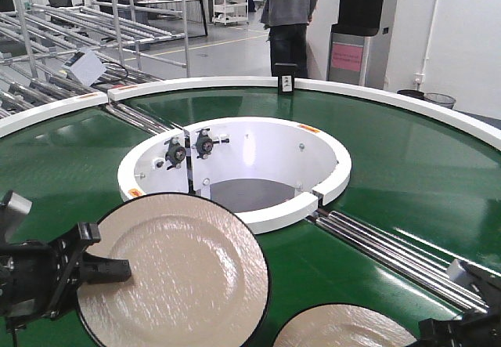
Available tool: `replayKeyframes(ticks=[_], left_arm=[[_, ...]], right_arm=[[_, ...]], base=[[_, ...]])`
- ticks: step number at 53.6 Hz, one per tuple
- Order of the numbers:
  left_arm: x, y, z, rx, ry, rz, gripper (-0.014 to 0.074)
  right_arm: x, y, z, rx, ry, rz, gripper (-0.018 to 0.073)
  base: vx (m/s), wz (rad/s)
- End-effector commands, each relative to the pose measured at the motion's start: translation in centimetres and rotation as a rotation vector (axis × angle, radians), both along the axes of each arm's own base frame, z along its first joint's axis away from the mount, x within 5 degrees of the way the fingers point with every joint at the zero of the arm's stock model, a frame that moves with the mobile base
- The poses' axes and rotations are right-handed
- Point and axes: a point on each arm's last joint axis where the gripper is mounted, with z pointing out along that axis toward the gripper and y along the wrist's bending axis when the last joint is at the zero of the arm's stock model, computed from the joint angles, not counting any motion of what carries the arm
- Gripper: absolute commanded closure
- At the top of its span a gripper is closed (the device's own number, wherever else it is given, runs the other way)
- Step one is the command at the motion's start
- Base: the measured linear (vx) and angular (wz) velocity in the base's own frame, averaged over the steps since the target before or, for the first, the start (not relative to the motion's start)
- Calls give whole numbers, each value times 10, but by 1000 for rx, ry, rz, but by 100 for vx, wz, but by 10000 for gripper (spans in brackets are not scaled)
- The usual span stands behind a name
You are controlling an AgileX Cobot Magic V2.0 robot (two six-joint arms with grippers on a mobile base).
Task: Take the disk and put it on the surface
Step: 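Lower both grippers to the rims of the two cream plates, then close both grippers on the plate rims and lift the plates upright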
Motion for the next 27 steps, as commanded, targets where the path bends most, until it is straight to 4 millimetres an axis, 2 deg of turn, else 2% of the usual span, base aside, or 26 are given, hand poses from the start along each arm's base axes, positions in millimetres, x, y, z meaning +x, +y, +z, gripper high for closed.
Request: replayKeyframes(ticks=[1, 10, 17, 27], left_arm=[[-1, 0, 28, -114, -71, 63, 601], [-1, 1, 28, -110, -74, 75, 601], [0, 1, 28, -107, -77, 85, 601], [3, 5, 28, -92, -91, 134, 601]], right_arm=[[7, 5, 15, 86, -77, 23, 110], [9, 7, 6, 143, -49, 26, 120], [9, 8, 2, 157, -27, 26, 169], [7, 11, 5, 201, -5, 52, 370]], base=[[0, 0], [0, 0], [0, 0], [0, 0]])
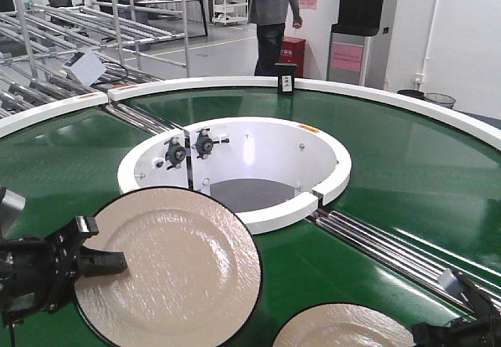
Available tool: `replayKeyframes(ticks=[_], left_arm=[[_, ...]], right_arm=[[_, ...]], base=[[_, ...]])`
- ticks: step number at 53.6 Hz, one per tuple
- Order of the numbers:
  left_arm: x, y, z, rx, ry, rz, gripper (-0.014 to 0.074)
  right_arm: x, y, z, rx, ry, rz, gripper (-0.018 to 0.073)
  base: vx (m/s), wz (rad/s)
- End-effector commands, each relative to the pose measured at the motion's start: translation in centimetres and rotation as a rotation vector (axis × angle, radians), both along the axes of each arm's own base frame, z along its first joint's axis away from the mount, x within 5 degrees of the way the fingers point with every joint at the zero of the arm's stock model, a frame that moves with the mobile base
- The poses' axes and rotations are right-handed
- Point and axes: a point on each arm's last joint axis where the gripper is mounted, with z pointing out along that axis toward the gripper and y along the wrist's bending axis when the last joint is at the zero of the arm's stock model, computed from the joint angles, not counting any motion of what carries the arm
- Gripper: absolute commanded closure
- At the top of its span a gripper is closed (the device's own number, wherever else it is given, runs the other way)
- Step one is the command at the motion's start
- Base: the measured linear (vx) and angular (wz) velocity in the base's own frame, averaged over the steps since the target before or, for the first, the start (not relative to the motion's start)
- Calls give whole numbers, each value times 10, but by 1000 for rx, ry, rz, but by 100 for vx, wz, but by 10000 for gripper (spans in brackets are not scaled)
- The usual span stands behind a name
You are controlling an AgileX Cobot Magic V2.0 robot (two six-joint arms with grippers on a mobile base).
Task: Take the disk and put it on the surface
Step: 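Close both grippers on the plate rims and lift the plates upright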
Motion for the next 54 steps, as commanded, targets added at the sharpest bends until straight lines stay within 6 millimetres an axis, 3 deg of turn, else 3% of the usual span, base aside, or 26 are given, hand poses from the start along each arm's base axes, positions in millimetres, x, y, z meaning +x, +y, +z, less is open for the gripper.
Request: replayKeyframes(ticks=[1, 10, 20, 29, 36, 54], left_arm=[[-1, 1, 27, -99, -76, 74, 601], [1, 4, 27, -88, -85, 105, 601], [2, 6, 27, -81, -92, 130, 601], [4, 8, 27, -71, -100, 156, 601], [6, 10, 27, -61, -108, 184, 601], [8, 16, 25, 2, -128, 228, 601]], right_arm=[[2, 5, 24, 82, -50, 21, 397], [2, 8, 28, 141, -46, 16, 568], [7, 11, 41, 224, -46, 19, 569], [18, 11, 67, 283, -47, 24, 567], [27, 9, 98, 287, -85, -13, 567], [24, 12, 208, 321, -235, -50, 567]], base=[[0, 0], [0, 0], [0, 0], [0, 0], [0, 0], [0, 0]])
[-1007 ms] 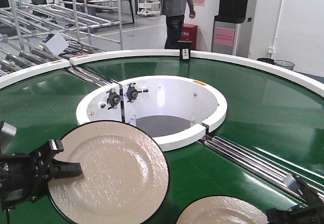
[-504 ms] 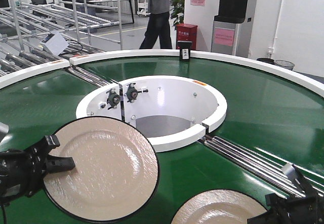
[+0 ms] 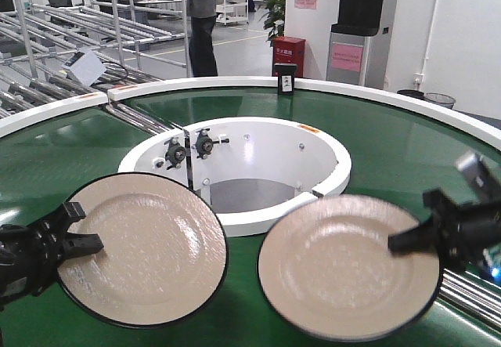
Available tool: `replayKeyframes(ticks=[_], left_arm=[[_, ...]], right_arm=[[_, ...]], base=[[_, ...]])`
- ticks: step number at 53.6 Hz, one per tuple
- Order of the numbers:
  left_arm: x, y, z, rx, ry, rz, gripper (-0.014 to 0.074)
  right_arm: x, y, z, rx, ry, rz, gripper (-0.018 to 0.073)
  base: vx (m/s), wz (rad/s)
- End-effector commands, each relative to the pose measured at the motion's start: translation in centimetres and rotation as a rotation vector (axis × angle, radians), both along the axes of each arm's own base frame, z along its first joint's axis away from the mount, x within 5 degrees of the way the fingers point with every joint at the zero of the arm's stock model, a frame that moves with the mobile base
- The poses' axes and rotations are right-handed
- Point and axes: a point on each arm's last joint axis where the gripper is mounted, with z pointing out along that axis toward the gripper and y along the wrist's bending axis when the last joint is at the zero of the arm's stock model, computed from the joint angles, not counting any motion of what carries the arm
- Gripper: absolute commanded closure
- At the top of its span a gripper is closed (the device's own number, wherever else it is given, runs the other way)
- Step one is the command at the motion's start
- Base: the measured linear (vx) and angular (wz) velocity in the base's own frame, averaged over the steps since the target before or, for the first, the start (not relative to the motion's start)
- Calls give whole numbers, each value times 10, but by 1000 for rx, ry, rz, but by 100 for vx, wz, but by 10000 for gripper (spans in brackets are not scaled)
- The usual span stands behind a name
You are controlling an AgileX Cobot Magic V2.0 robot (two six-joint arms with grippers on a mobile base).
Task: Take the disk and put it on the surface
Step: 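Close both grippers on the plate rims and lift the plates upright, then hold both plates while the base drives to the steel table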
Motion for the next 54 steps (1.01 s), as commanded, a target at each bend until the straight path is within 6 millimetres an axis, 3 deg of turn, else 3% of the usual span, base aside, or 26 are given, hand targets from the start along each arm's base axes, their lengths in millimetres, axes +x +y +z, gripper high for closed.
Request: replayKeyframes(ticks=[1, 8, 19, 29, 54], left_arm=[[-4, 0, 25, -43, -74, 20, 601], [-5, -5, 22, -66, -46, -36, 601], [-5, -28, 10, -138, 38, -175, 598], [-5, -52, 8, -264, 74, -217, 598], [-5, -55, 9, -273, 74, -223, 598]], right_arm=[[-15, 10, 66, 126, -120, 20, 567], [-20, 26, 106, 133, -206, 8, 567], [-24, 80, 142, 169, -311, 27, 567], [-28, 104, 144, 190, -297, 62, 567], [-28, 103, 144, 193, -297, 61, 567]], base=[[0, 0], [0, 0], [0, 0], [0, 0], [0, 0]])
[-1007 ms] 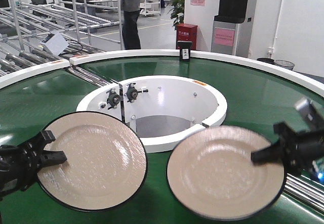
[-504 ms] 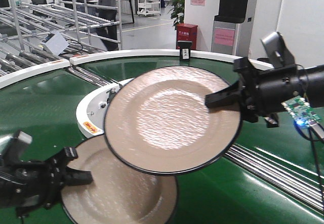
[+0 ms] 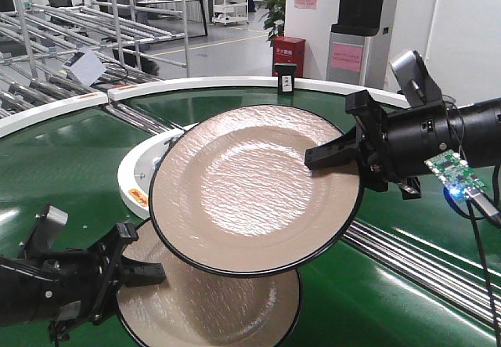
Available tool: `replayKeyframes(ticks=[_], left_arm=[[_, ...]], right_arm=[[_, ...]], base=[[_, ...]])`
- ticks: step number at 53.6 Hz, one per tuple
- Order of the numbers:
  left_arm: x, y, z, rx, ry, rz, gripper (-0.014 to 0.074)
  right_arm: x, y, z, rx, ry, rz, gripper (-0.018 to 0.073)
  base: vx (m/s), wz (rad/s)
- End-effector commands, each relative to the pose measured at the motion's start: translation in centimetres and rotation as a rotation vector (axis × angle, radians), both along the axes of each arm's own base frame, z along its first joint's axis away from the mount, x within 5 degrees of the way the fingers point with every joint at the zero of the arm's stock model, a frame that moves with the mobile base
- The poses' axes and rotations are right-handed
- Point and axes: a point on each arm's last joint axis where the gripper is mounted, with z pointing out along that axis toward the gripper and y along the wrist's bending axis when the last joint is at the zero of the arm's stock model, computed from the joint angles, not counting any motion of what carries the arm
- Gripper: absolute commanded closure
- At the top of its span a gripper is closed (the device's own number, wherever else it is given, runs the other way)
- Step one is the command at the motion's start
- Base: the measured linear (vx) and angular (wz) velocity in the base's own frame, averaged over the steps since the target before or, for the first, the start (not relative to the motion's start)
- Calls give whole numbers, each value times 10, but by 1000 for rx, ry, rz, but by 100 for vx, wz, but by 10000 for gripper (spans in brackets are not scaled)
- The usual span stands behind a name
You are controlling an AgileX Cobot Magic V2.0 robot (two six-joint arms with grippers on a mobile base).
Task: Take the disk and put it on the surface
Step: 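Hold both plates while the base drives to the steel table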
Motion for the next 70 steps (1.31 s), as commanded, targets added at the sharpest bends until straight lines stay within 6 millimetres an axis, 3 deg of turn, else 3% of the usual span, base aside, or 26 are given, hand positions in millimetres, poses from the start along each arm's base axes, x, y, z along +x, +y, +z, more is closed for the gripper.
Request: replayKeyframes(ticks=[1, 70], left_arm=[[-2, -3, 27, -114, -45, 20, 598], [-2, -3, 27, -114, -45, 20, 598]], right_arm=[[-13, 0, 39, 135, -97, -33, 567], [-13, 0, 39, 135, -96, -32, 567]], base=[[0, 0], [-5, -2]])
